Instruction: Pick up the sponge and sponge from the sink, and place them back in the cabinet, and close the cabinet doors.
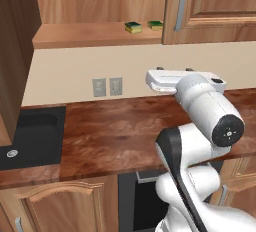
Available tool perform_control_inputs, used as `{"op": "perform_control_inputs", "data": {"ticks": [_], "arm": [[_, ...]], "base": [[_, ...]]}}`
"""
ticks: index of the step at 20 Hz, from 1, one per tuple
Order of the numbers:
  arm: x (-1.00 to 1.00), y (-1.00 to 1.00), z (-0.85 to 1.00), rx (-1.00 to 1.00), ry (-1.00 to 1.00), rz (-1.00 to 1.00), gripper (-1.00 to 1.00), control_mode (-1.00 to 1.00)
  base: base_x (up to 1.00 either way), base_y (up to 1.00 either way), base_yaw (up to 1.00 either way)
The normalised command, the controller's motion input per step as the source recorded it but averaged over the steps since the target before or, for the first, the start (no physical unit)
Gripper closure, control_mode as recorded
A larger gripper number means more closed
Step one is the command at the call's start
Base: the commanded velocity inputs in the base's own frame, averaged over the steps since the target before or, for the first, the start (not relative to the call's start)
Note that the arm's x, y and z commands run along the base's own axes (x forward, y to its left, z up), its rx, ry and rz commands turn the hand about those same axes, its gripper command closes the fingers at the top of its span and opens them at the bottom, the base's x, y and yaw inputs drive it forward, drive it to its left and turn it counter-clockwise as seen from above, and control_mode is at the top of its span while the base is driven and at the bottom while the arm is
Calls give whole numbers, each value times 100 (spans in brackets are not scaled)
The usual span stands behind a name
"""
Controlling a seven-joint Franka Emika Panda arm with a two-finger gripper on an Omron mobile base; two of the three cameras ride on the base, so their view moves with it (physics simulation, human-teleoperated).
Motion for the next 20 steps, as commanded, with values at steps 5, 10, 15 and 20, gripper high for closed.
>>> {"op": "perform_control_inputs", "data": {"ticks": [5,10,15,20], "arm": [[-20,35,7,-5,-11,12,-100,-100],[-22,29,4,-10,-2,15,-100,-100],[-20,14,3,-41,11,15,-100,-100],[-19,18,3,-54,14,6,-100,-100]], "base": [[0,0,0],[0,0,0],[0,0,0],[0,0,0]]}}
